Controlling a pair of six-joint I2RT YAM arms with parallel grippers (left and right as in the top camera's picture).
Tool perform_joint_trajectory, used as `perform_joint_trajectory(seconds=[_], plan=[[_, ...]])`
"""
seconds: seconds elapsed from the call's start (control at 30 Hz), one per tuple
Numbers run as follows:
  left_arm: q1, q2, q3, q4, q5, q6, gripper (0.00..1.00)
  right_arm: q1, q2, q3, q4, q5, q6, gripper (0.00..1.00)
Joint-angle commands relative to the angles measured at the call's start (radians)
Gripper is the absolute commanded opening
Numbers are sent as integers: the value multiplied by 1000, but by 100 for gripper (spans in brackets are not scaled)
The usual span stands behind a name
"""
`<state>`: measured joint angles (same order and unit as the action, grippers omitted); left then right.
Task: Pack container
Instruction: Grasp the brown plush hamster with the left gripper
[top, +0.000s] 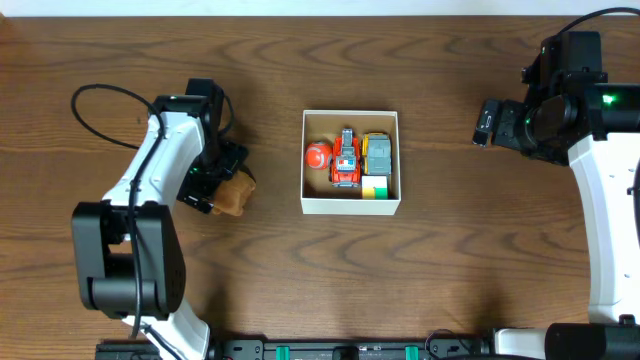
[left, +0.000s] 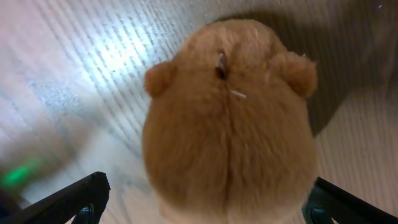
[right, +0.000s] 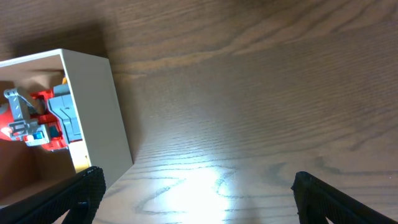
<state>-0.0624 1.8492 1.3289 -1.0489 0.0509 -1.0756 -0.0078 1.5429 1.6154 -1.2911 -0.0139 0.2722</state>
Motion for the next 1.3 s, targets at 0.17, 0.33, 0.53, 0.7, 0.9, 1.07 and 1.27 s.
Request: perform_joint_trajectory(seconds=[0.17, 0.33, 0.53, 0.7, 0.9, 1.07, 1.27], plan=[[5, 82, -16, 19, -2, 66, 98, -14, 0, -6, -6, 10, -20, 99], [7, 85, -16, 13, 2, 73, 89, -13, 0, -6, -6, 10, -20, 99], [7, 84, -16, -4, 30, 73, 75, -13, 0, -8, -7, 10, -20, 99], [7, 73, -15, -3, 43, 83, 51, -13, 0, -8, -8, 10, -20, 99], [7, 31, -15, -3, 44, 105, 18, -13, 0, -8, -8, 10, -20, 99], [4, -34, -14, 0, 74, 180, 6, -13, 0, -8, -7, 10, -19, 99], [-29, -159, -14, 0, 69, 277, 6, -13, 0, -8, -7, 10, -20, 99]])
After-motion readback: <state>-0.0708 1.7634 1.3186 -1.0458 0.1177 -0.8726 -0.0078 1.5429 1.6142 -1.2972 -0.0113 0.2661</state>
